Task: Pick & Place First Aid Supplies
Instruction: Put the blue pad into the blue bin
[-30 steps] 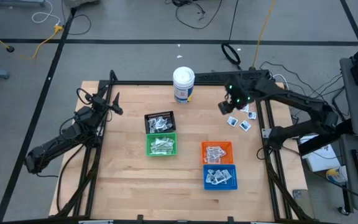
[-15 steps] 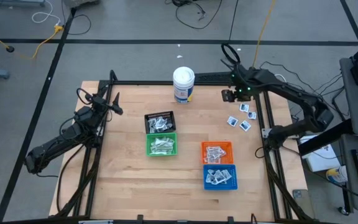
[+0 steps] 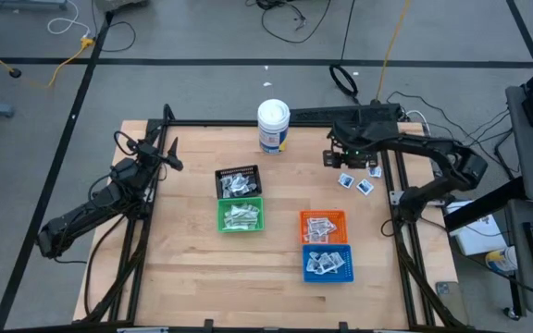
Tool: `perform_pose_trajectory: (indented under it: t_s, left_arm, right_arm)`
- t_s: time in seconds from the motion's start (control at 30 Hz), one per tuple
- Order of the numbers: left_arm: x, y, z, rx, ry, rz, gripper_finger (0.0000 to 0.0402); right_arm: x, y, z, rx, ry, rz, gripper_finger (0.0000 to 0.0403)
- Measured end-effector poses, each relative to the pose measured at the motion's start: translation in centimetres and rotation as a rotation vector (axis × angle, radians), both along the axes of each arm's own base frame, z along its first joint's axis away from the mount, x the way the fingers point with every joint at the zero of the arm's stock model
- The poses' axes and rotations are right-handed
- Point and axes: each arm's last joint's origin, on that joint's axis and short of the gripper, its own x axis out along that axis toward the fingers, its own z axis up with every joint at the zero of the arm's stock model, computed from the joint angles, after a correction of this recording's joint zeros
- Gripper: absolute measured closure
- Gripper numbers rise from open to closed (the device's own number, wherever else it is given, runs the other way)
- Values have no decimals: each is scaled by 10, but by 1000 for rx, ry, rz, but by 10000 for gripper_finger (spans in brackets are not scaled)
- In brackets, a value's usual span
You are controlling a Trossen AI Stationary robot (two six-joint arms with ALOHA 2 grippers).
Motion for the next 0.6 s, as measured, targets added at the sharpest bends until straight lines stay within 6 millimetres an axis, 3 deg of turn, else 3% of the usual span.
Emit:
perform_pose_trajectory:
  t_s: [0.33,0.6]
  left_arm:
    - [0,0,0,0,0,0,96]
    - [0,0,0,0,0,0,96]
  right_arm:
    - [-5,16,-28,-9,56,-72,188]
    - [3,17,-44,23,61,-15,188]
